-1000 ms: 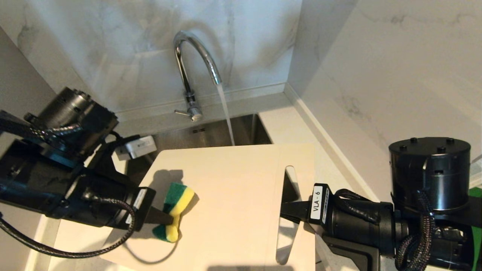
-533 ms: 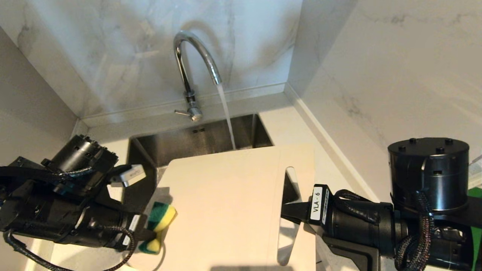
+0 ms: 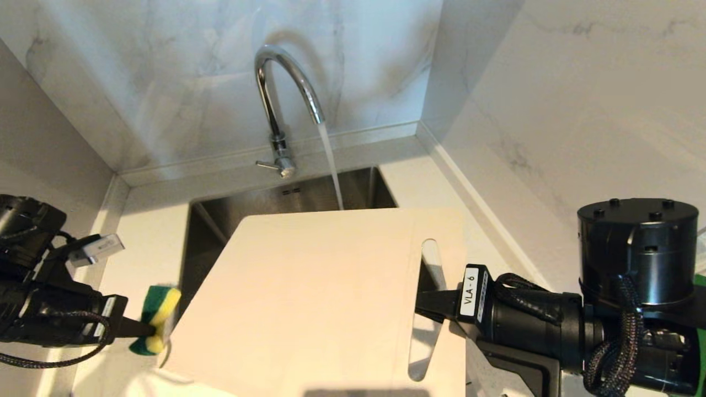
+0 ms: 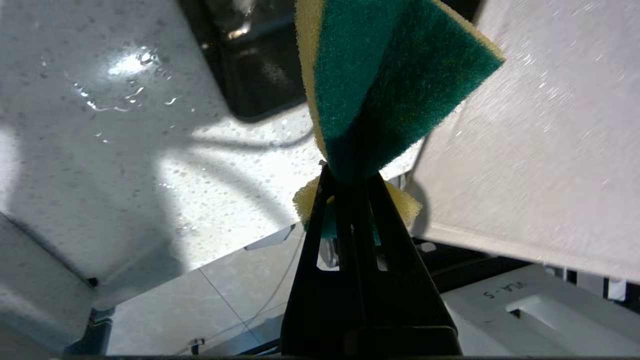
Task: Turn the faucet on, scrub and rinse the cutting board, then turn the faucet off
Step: Put down the cutting board
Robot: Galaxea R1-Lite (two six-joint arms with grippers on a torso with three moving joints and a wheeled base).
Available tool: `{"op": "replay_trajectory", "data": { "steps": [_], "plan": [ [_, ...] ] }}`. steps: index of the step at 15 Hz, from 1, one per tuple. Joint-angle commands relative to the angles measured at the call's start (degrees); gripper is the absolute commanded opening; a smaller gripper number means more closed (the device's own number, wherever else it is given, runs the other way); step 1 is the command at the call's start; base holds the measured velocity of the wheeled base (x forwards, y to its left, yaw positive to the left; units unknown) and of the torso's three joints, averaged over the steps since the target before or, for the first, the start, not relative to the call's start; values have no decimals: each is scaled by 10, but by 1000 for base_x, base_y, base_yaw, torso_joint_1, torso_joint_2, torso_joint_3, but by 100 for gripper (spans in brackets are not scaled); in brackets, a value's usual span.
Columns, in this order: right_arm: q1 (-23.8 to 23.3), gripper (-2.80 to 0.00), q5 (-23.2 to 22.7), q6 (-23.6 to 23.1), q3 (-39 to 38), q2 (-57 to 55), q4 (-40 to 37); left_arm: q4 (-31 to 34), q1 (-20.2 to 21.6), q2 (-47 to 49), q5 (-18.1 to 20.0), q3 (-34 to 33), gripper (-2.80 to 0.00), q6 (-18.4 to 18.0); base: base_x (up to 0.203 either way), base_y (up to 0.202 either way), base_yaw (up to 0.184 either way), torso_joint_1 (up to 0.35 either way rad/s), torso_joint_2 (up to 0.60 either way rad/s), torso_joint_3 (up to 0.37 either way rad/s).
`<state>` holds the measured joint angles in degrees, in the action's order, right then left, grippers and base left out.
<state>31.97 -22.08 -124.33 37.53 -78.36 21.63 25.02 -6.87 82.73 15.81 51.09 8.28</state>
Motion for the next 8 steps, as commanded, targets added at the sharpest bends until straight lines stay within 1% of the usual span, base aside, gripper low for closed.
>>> {"op": "replay_trajectory", "data": {
  "steps": [1,3,4,7,8],
  "plan": [
    [-4,-280,0,-6,-3,2,0,2,51,-5,19,-11,-280,-24,0,0,0,0,0,0],
    [-9,-280,-1,-2,-14,5,0,0,87,-2,27,-10,-280,-35,0,0,0,0,0,0],
    [-9,-280,0,14,-25,8,0,0,96,-2,40,-11,-280,-44,0,0,0,0,0,0],
    [-12,-280,12,26,-40,41,1,0,95,0,48,-11,-280,-45,0,0,0,0,0,0],
    [-20,-280,13,27,-48,54,0,0,93,1,52,-10,-280,-45,0,0,0,0,0,0]
  ]
}}
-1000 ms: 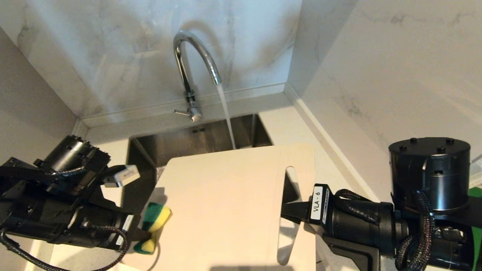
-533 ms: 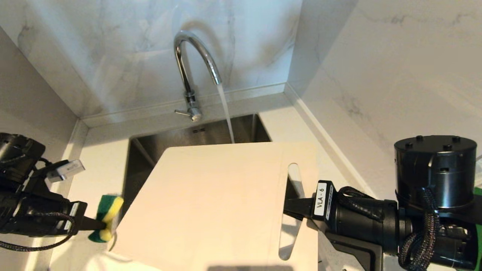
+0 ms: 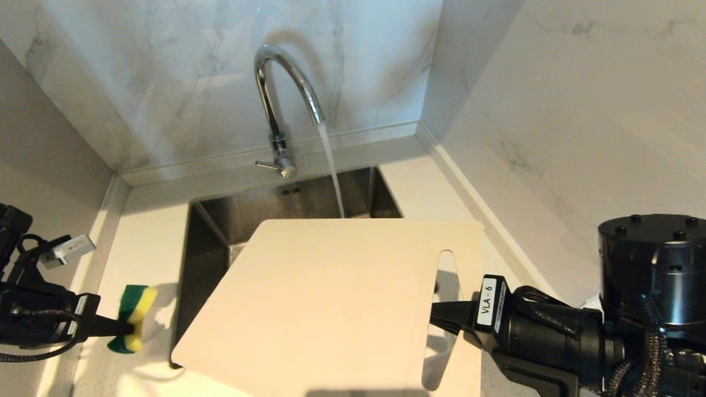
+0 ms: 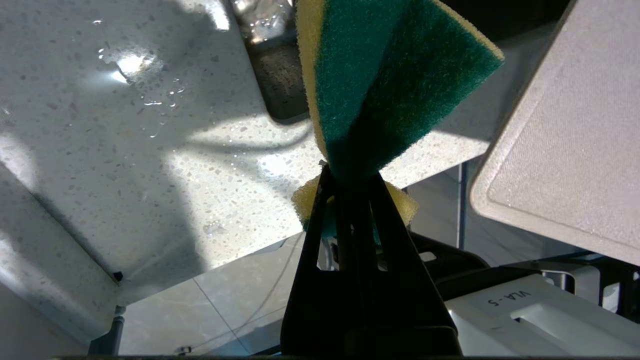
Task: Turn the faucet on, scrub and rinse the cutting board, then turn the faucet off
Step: Put down the cutting board
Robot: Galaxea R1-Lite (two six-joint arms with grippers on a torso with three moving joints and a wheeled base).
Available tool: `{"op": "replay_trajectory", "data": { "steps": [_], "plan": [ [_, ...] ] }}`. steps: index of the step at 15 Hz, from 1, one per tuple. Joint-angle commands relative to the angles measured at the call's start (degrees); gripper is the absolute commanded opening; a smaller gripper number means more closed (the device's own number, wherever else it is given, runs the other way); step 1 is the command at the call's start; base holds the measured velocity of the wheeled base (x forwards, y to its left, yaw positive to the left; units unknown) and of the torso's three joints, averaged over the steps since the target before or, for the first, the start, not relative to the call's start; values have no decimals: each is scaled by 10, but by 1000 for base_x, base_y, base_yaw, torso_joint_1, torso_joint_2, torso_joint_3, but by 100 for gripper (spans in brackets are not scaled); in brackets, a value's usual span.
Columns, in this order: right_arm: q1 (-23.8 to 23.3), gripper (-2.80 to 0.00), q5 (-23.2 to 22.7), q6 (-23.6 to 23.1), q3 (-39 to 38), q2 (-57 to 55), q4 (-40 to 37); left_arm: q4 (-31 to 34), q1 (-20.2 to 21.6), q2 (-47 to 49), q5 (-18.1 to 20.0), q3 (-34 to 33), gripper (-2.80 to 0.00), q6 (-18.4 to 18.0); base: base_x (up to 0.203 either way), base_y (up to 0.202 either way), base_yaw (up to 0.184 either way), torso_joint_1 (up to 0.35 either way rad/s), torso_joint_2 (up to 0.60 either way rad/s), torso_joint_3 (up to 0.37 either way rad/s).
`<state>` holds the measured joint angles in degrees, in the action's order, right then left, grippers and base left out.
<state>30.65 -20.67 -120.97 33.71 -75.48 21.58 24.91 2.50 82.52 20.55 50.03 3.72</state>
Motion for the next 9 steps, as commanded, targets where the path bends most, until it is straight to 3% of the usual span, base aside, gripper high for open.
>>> {"op": "replay_trajectory", "data": {
  "steps": [1,7,9],
  "plan": [
    [-17,-280,-1,-5,-19,39,0,1,0,4,13,2,-280,0,0,0,0,0,0,0],
    [-31,-280,28,32,-85,109,0,1,0,14,22,1,-280,1,0,0,0,0,0,0],
    [-32,-280,66,49,-110,141,0,1,0,15,23,0,-280,2,0,0,0,0,0,0]
  ]
}}
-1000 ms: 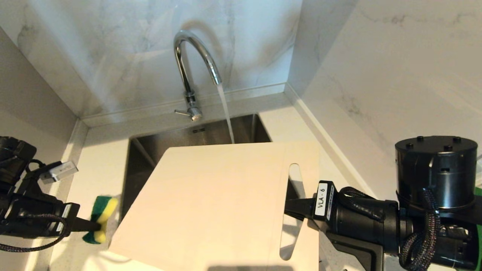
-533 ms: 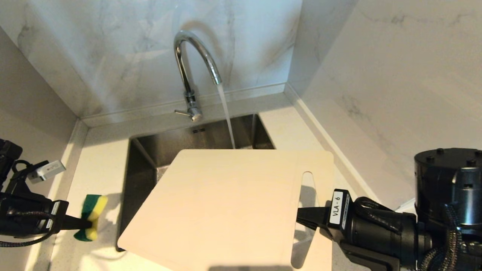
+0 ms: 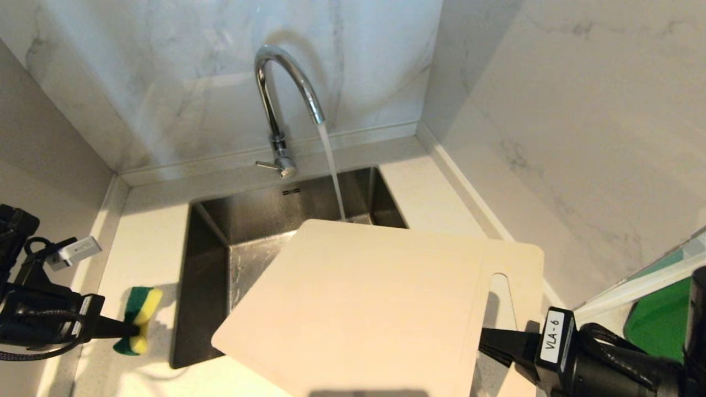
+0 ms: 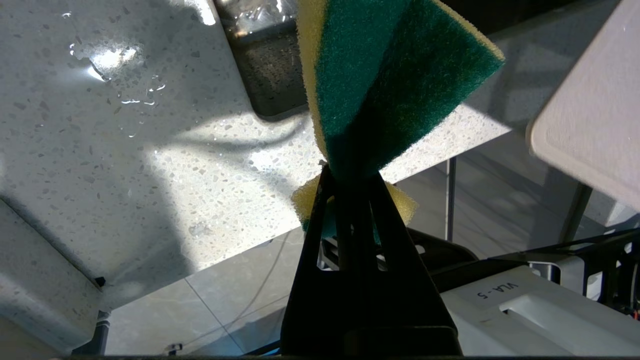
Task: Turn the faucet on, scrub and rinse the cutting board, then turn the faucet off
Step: Put down the cutting board
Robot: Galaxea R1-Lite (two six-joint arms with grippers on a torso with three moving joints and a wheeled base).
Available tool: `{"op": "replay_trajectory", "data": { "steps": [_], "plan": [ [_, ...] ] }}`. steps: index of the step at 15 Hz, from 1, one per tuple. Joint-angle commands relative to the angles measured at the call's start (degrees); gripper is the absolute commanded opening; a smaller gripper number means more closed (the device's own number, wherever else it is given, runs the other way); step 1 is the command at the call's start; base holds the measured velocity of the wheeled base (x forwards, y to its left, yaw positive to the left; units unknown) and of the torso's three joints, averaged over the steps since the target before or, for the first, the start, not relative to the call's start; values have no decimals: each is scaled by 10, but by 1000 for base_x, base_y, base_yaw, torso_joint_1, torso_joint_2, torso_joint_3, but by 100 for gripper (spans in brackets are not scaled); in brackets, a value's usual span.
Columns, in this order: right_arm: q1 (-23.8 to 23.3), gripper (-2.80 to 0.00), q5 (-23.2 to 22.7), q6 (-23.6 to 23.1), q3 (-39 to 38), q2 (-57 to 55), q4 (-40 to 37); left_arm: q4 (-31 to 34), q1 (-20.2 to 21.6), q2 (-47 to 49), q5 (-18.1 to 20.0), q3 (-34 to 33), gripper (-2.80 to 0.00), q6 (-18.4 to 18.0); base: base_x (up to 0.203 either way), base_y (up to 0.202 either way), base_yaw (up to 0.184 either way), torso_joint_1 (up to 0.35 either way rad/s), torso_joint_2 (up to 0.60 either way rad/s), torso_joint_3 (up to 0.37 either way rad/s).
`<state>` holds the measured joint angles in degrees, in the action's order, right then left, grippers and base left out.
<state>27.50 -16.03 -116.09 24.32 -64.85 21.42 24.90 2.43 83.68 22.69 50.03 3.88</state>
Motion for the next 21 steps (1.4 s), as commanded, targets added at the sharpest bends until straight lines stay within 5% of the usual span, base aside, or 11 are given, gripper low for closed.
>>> {"op": "replay_trajectory", "data": {
  "steps": [1,3,7,12,17,21],
  "plan": [
    [-3,-280,60,10,-25,52,2,1,0,3,1,1,-280,1,0,0,0,0,0,0],
    [-11,-280,124,30,-42,78,1,1,1,4,1,2,-280,2,0,0,0,0,0,0],
    [-52,-280,149,32,-76,109,0,1,1,10,2,-1,-280,3,0,0,0,0,0,0],
    [-65,-280,233,36,-115,150,0,1,1,12,1,1,-280,5,0,0,0,0,0,0],
    [-64,-280,309,104,-138,137,0,1,1,20,3,1,-280,5,0,0,0,0,0,0],
    [-64,-280,327,133,-154,136,0,1,1,20,7,0,-280,21,0,0,0,0,0,0]
  ]
}}
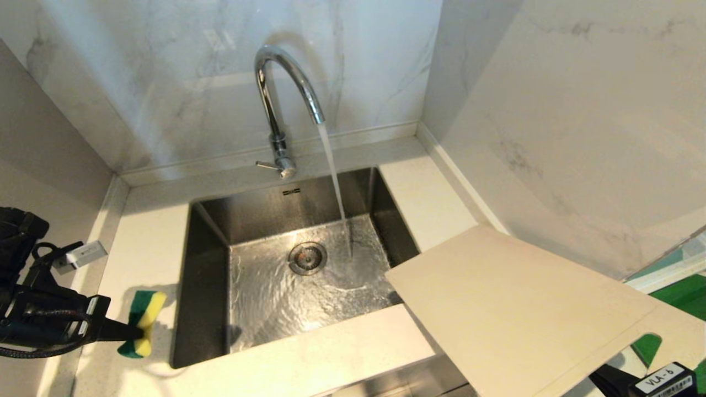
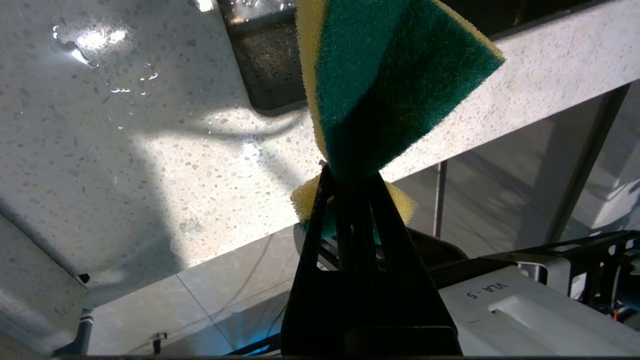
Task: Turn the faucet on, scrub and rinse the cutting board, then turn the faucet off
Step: Put down the cutting board
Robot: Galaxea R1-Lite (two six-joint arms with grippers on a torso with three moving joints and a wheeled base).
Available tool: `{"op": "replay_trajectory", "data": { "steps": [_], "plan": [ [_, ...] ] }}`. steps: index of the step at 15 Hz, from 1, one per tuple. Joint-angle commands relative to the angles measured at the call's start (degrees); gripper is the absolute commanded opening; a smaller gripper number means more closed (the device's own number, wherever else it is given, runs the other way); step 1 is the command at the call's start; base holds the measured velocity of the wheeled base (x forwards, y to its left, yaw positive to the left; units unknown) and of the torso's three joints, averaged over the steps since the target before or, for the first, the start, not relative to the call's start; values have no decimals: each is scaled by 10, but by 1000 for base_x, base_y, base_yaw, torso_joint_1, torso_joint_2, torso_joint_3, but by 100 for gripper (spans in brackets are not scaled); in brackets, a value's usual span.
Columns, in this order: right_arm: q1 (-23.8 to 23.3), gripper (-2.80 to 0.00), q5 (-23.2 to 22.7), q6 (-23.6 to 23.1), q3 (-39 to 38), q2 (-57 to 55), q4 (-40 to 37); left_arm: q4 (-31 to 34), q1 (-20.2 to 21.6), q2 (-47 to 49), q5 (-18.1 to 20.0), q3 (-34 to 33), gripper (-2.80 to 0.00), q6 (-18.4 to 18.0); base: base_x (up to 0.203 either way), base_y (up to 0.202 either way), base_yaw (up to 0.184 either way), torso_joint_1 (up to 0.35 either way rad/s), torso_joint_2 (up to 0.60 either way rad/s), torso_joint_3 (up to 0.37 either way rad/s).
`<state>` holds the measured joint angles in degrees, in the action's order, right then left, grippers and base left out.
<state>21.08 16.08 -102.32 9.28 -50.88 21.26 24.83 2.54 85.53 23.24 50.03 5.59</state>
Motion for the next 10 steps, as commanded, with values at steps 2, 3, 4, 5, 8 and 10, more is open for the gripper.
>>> {"op": "replay_trajectory", "data": {
  "steps": [2,3,4,5,8,10],
  "plan": [
    [0,-280,14,11,-8,-9,2,1,1,2,6,-1,-280,7,0,0,0,0,0,0],
    [0,-280,14,23,-15,-15,1,1,1,3,7,-1,-280,7,0,0,0,0,0,0],
    [-1,-280,21,26,-23,-16,1,1,2,3,7,-1,-280,7,0,0,0,0,0,0],
    [-2,-280,30,29,-32,-16,1,1,2,5,7,-1,-280,7,0,0,0,0,0,0],
    [-2,-280,32,55,-45,-29,-1,1,2,5,7,-1,-280,7,0,0,0,0,0,0],
    [-2,-280,31,91,-47,-37,-33,1,2,5,7,-3,-280,9,0,0,0,0,0,0]
  ]
}}
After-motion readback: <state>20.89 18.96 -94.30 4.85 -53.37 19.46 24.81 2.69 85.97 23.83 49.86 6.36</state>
